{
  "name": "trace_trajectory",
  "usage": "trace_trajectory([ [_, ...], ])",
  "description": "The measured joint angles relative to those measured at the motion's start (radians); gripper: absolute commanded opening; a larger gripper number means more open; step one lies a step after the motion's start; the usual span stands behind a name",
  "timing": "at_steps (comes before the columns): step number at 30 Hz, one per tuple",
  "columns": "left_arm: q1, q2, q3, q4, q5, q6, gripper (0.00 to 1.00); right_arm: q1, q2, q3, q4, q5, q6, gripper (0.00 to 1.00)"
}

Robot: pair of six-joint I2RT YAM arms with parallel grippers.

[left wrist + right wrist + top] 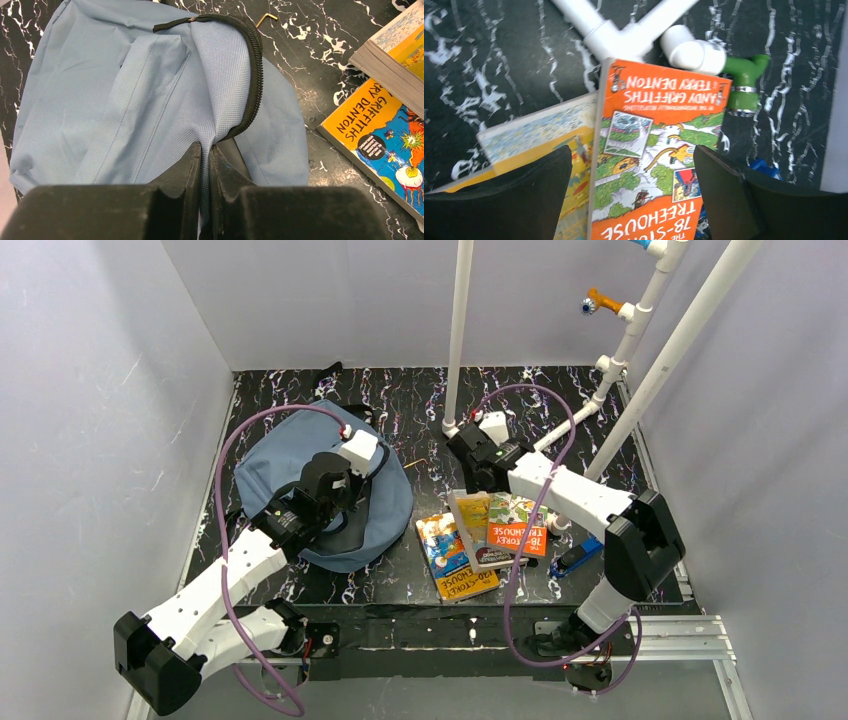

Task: Pack the student bag
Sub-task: Pick up the book from the center of the board.

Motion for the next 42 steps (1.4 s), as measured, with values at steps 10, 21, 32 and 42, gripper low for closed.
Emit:
trace_trajectory([
  [10, 0.000, 0.006, 0.002, -0.008, 0.002, 0.000, 0.00, 0.000, 0.299, 0.253, -0.123, 0.167, 0.140, 0.98],
  [21, 0.000, 0.005, 0.005, -0.008, 0.003, -0.003, 0.00, 0.003, 0.517, 0.335, -0.272, 0.337, 0.235, 0.92],
  [32, 0.000, -0.002, 0.006, -0.008, 0.003, -0.007, 0.00, 0.003, 0.625, 0.375, -0.311, 0.451, 0.315, 0.65],
  [42, 0.000, -0.002, 0.005, -0.009, 0.004, -0.010, 0.00, 0.024, 0.608, 0.374, -0.362, 0.460, 0.275, 0.38],
])
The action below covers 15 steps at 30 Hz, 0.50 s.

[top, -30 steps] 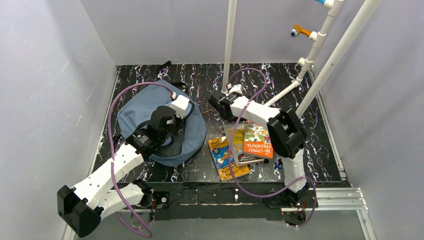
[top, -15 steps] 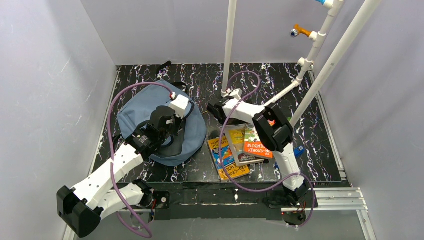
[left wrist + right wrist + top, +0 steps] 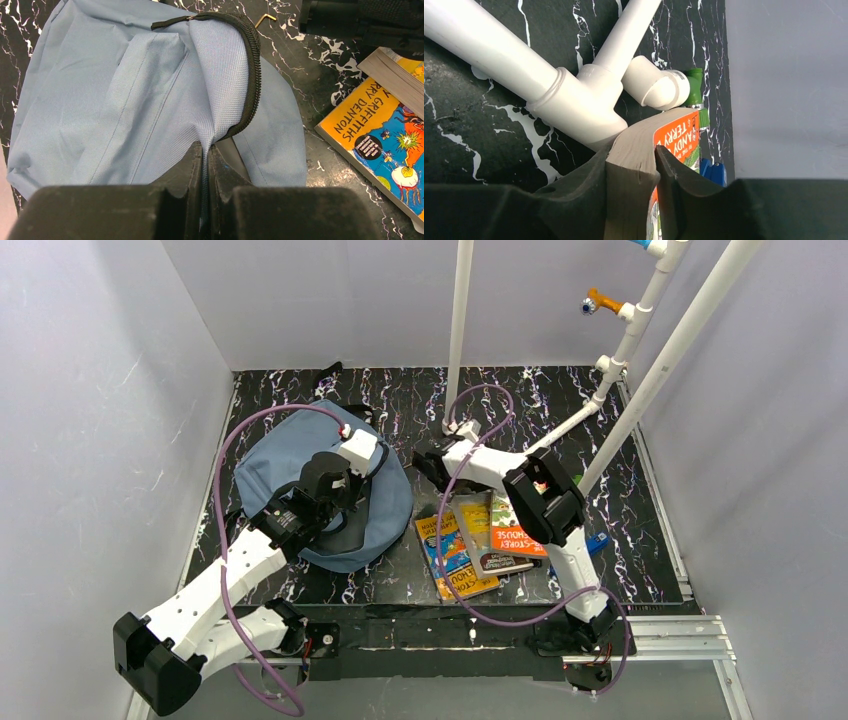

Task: Pack the student bag
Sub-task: Pick up the book from the center of the board.

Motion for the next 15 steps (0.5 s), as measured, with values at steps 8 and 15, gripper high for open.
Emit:
trace_trajectory([
  [8, 0.000, 0.002, 0.000, 0.000, 0.003, -0.001, 0.00, 0.026, -0.098, -0.007, 0.057, -0.078, -0.116, 0.01],
  [15, 0.000, 0.019, 0.000, 0.003, 0.059, -0.008, 0.54, 0.034, -0.283, -0.007, 0.200, -0.296, -0.239, 0.01],
])
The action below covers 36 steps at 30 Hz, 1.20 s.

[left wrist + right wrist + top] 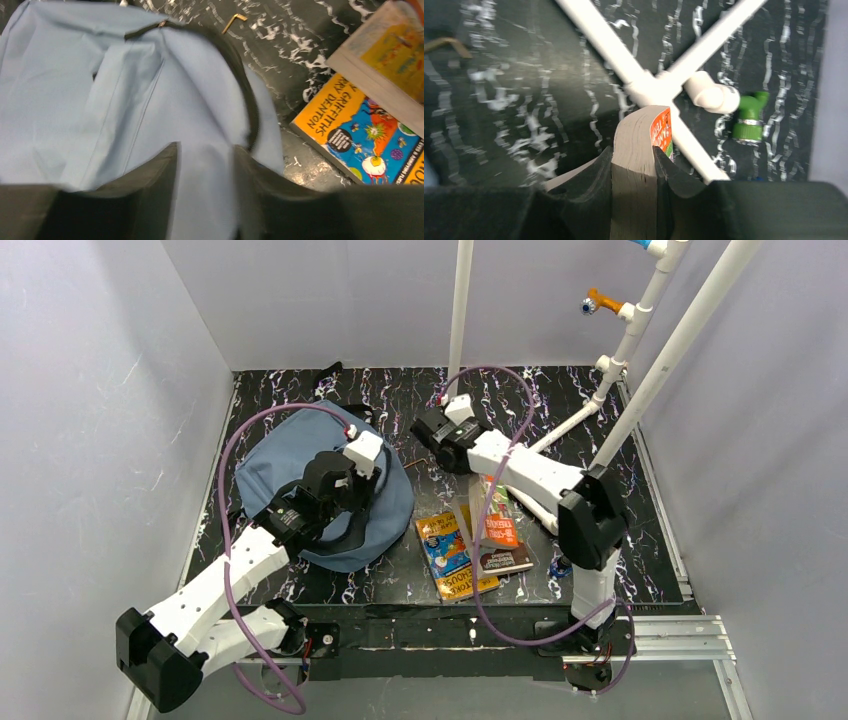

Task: Pack the student bag
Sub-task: Pick up the book from the center of the board.

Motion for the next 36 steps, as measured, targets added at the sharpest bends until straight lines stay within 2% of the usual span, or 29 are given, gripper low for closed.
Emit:
trace_trajectory([
  [3, 0.000, -0.001, 0.000, 0.023, 0.057, -0.025, 0.78, 0.000, -0.072, 0.000, 0.051, -0.113, -0.017, 0.01],
  [8, 0.000, -0.007, 0.000, 0.106, 0.180, -0.185, 0.92, -0.002, -0.162, 0.002, 0.121, -0.293, 0.005, 0.01],
  [11, -0.006, 0.008, -0.004, 0.208, 0.286, -0.369, 0.94, -0.002, -0.181, 0.002, 0.147, -0.371, 0.057, 0.01],
  [13, -0.029, 0.032, -0.005, 0.261, 0.305, -0.463, 0.95, -0.002, -0.184, 0.002, 0.166, -0.412, 0.103, 0.01],
  [19, -0.172, 0.126, -0.005, 0.321, 0.187, -0.614, 0.94, -0.002, -0.188, -0.022, 0.233, -0.482, 0.268, 0.01],
  [24, -0.274, 0.192, -0.004, 0.329, 0.040, -0.657, 0.85, -0.002, -0.200, -0.035, 0.258, -0.486, 0.365, 0.01],
  [29, -0.385, 0.267, 0.027, 0.308, -0.187, -0.606, 0.66, 0.008, -0.209, -0.030, 0.256, -0.450, 0.395, 0.01],
  [31, -0.416, 0.301, 0.053, 0.287, -0.267, -0.590, 0.52, 0.014, -0.209, -0.029, 0.256, -0.431, 0.396, 0.01],
  [33, -0.430, 0.318, 0.063, 0.269, -0.320, -0.577, 0.31, 0.024, -0.209, -0.029, 0.253, -0.408, 0.394, 0.04],
  [36, -0.436, 0.315, 0.066, 0.238, -0.365, -0.559, 0.09, 0.033, -0.209, -0.026, 0.251, -0.373, 0.372, 0.40],
])
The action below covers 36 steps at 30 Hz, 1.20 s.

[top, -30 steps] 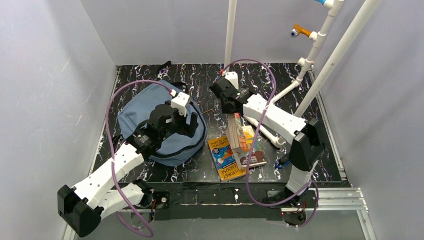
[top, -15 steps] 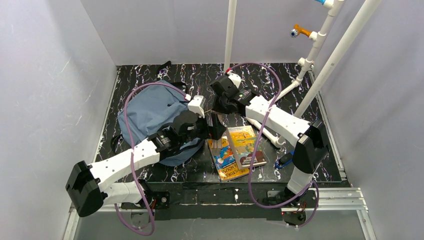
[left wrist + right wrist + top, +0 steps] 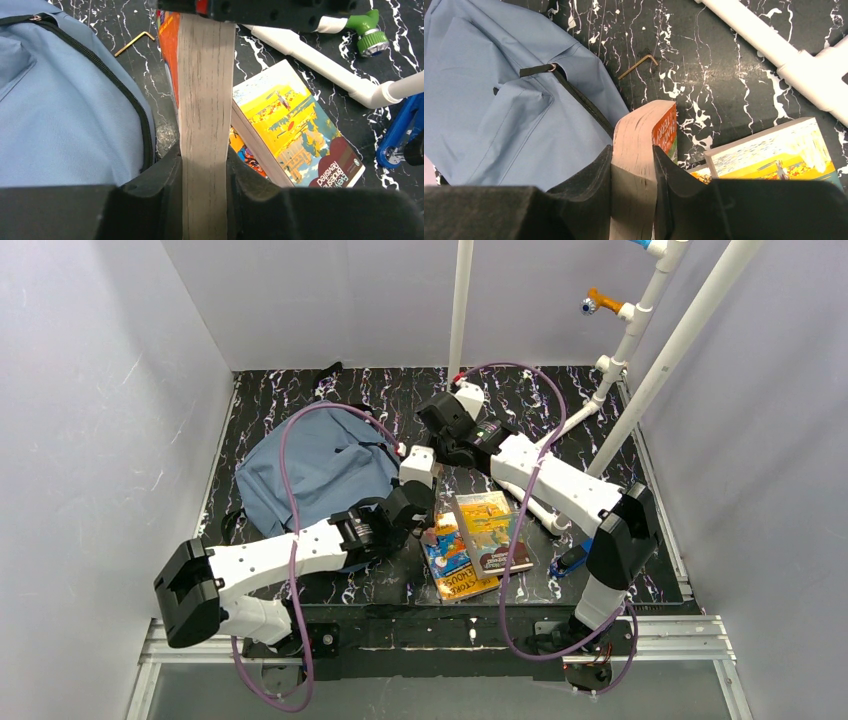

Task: Pack the student bag
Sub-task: Pick up the book from the center of the board.

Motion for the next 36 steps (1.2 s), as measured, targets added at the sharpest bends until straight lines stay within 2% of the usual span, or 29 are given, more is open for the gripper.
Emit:
trace_trajectory([
  [1, 0.000, -0.002, 0.000, -0.004, -0.004, 0.000, 0.00, 0.001, 0.000, 0.001, 0.002, 0.003, -0.014, 0.55],
  [4, 0.001, -0.014, 0.001, -0.033, -0.013, 0.010, 0.00, 0.002, -0.006, 0.003, 0.014, -0.005, -0.097, 0.90],
  [5, 0.002, -0.022, 0.001, -0.048, -0.008, 0.007, 0.00, 0.003, -0.017, 0.003, 0.020, -0.017, -0.158, 0.97],
  [10, 0.049, -0.153, -0.023, -0.106, 0.072, -0.022, 0.00, -0.016, -0.135, -0.010, 0.058, -0.098, -0.386, 0.98],
  [13, 0.151, -0.280, -0.056, -0.104, 0.163, -0.078, 0.00, -0.097, -0.247, -0.079, 0.110, -0.233, -0.451, 0.98],
  [14, 0.199, -0.331, -0.071, -0.102, 0.194, -0.106, 0.00, -0.132, -0.307, -0.150, 0.162, -0.334, -0.459, 0.98],
  [16, 0.283, -0.426, -0.101, -0.094, 0.227, -0.161, 0.00, -0.220, -0.354, -0.223, 0.216, -0.421, -0.447, 0.98],
  [19, 0.372, -0.554, -0.155, -0.045, 0.245, -0.256, 0.00, -0.257, -0.434, -0.440, 0.412, -0.632, -0.349, 0.98],
  [21, 0.403, -0.620, -0.183, -0.014, 0.248, -0.327, 0.00, -0.215, -0.451, -0.575, 0.576, -0.742, -0.245, 0.98],
  [23, 0.418, -0.668, -0.213, 0.040, 0.246, -0.402, 0.00, -0.153, -0.451, -0.654, 0.689, -0.789, -0.155, 0.98],
  [28, 0.426, -0.729, -0.340, 0.257, 0.198, -0.570, 0.00, -0.019, -0.451, -0.694, 0.947, -0.801, 0.060, 0.98],
  [31, 0.432, -0.720, -0.380, 0.353, 0.160, -0.646, 0.00, -0.008, -0.433, -0.693, 1.096, -0.754, 0.192, 0.98],
  [36, 0.435, -0.696, -0.407, 0.501, 0.133, -0.740, 0.00, 0.012, -0.325, -0.656, 1.235, -0.698, 0.370, 0.98],
])
